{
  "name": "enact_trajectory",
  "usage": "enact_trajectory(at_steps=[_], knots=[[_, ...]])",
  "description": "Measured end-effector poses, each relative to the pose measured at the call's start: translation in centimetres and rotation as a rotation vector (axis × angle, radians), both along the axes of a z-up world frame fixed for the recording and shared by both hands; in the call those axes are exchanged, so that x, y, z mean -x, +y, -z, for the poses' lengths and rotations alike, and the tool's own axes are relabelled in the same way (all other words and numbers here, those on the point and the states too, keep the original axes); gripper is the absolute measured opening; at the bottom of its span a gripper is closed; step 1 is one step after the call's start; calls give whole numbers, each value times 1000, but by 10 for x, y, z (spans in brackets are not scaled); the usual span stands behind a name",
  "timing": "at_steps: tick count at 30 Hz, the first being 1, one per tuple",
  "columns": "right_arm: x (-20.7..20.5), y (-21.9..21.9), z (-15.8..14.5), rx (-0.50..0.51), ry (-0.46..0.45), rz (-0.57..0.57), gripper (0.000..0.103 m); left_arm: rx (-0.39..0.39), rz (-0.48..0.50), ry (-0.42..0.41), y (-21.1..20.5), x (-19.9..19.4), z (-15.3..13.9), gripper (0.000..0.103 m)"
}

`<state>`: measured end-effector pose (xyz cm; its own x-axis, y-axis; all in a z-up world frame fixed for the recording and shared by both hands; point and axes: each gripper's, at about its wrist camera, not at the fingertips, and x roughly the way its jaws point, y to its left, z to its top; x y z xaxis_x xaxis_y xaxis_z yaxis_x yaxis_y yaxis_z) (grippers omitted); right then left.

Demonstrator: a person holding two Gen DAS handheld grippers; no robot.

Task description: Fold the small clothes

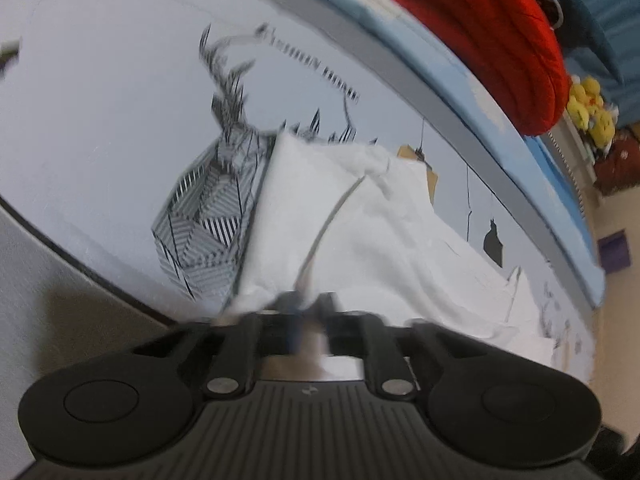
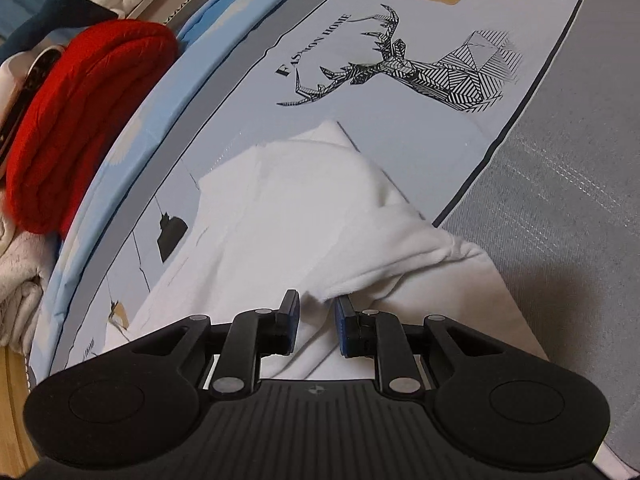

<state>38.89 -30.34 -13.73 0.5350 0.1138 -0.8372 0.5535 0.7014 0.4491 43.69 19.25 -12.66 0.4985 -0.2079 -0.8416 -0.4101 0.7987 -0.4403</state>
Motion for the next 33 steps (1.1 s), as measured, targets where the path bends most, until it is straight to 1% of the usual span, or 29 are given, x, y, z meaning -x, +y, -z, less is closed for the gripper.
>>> enact_trajectory(at_steps=[2, 4, 5, 6, 7, 8, 9, 10, 11, 12, 13, 15, 16, 18, 19, 20, 21, 22, 24, 25, 26, 27, 28, 29, 30, 31, 32, 33], knots=[[0, 0, -1, -3, -9, 2, 20, -23, 14, -72, -4, 6, -23, 6], [0, 0, -3, -3, -15, 10, 20, -49, 12, -170, -8, 19, -53, 6], [0, -1, -2, -7, -13, 18, 20, -79, 9, -207, -11, 26, -65, 6], [1, -2, 0, -19, -9, 30, 20, -118, 10, -218, -13, 32, -72, 6], [2, -5, 4, -40, 3, 50, 20, -151, 6, -202, -12, 38, -73, 6], [3, -9, 9, -59, 21, 73, 20, -151, -11, -154, -8, 40, -66, 7], [4, -12, 14, -70, 43, 98, 20, -122, -25, -95, -2, 40, -56, 7], [6, -15, 18, -69, 64, 122, 20, -59, -29, -22, 5, 38, -40, 7], [8, -18, 21, -60, 78, 141, 19, -14, -36, 25, 12, 36, -28, 7], [11, -20, 21, -46, 84, 162, 16, -6, -57, 46, 18, 37, -22, 7], [13, -22, 21, -39, 84, 180, 7, -29, -71, 49, 21, 36, -20, 7], [17, -23, 18, -28, 86, 204, 6, -83, -63, 26, 24, 33, -26, 8], [19, -22, 15, -15, 94, 214, 6, -99, -68, 8, 27, 32, -30, 11], [23, -19, 9, 30, 109, 241, 6, -99, -73, -28, 29, 33, -37, 12], [26, -17, 3, 71, 107, 254, 6, -96, -64, -41, 28, 32, -39, 13], [28, -14, -3, 113, 89, 263, 7, -94, -52, -49, 26, 31, -39, 13], [30, -13, -9, 130, 56, 271, 8, -87, -39, -54, 24, 30, -39, 13], [31, -14, -13, 126, 18, 276, 10, -76, -19, -60, 21, 29, -39, 13], [27, -15, -17, 84, -78, 259, 10, -59, 14, -68, 13, 22, -35, 14], [22, -16, -15, 42, -127, 227, 12, -55, 30, -72, 10, 21, -34, 17], [16, -17, -12, -12, -158, 194, 18, -54, 42, -75, 7, 19, -34, 20], [11, -18, -5, -64, -158, 172, 20, -54, 51, -74, 5, 19, -33, 22], [9, -20, 1, -85, -137, 170, 21, -50, 55, -64, 3, 18, -30, 25], [8, -21, 9, -83, -94, 175, 21, -39, 51, -46, 3, 17, -25, 27], [8, -24, 17, -55, -24, 189, 21, -25, 43, -21, 3, 15, -18, 27], [9, -27, 24, -15, 61, 214, 18, -13, 33, 18, 5, 14, -11, 27], [13, -31, 30, -7, 100, 241, 3, -7, 27, 49, 7, 14, -6, 27], [17, -35, 31, -24, 99, 268, 2, 0, 22, 68, 9, 14, -1, 27]])
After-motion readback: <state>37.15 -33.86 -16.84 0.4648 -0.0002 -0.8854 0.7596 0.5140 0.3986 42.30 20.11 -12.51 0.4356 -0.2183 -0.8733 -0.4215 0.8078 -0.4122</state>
